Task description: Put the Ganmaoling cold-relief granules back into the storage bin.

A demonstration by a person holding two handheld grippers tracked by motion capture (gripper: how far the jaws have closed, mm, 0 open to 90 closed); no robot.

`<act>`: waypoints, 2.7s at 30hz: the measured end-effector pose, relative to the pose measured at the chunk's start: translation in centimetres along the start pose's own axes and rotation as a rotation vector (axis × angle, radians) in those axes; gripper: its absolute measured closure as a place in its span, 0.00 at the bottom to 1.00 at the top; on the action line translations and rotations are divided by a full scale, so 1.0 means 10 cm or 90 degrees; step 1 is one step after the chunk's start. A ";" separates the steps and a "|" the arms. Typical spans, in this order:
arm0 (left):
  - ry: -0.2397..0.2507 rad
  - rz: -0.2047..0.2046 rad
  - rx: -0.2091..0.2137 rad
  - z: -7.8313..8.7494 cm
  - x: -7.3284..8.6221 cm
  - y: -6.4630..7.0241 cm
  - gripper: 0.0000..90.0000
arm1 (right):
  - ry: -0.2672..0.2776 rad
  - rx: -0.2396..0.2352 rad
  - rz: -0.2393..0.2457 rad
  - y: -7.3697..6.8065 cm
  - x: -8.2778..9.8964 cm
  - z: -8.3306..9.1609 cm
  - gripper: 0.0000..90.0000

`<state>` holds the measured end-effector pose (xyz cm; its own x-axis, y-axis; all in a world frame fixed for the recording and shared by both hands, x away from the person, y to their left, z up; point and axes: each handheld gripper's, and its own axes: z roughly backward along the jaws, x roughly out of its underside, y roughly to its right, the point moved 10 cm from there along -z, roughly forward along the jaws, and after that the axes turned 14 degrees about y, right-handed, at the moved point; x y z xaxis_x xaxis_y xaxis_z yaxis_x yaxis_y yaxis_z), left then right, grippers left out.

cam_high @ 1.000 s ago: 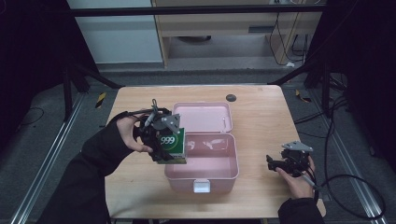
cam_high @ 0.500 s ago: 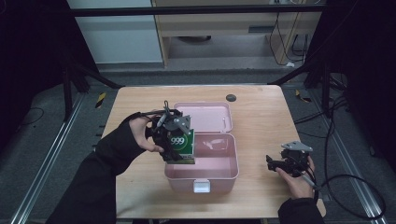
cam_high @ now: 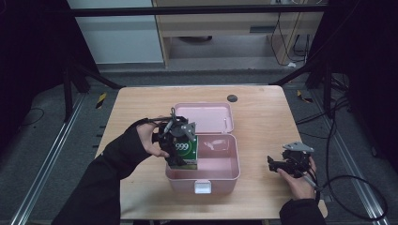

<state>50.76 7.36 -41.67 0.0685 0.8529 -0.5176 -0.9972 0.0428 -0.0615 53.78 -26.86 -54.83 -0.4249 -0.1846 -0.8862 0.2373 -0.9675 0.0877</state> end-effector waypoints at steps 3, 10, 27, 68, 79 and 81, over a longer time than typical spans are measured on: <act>0.000 0.003 0.001 -0.05 0.03 0.01 0.16 | 0.000 -0.001 0.001 0.00 0.00 0.00 0.06; -0.005 0.003 0.009 -0.18 0.11 0.04 0.16 | -0.001 -0.001 0.003 0.00 0.00 0.00 0.06; -0.009 0.019 0.015 -0.38 0.26 0.07 0.15 | -0.002 0.000 0.002 -0.01 0.00 0.00 0.06; 0.131 0.126 -0.115 0.52 0.90 0.26 0.27 | -0.001 0.005 -0.002 0.01 0.00 0.01 0.06; 0.129 0.266 -0.171 -0.01 1.74 0.31 0.30 | -0.004 0.004 -0.002 0.00 0.02 0.02 0.05; 0.136 0.282 -0.177 -0.08 1.77 0.30 0.29 | -0.005 0.004 -0.001 0.00 0.03 0.01 0.05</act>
<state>48.99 22.21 -51.71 -0.3211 0.6333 -0.7042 -0.8888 -0.4583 -0.0070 53.56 -26.94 -55.04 -0.4322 -0.1845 -0.8827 0.2309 -0.9689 0.0895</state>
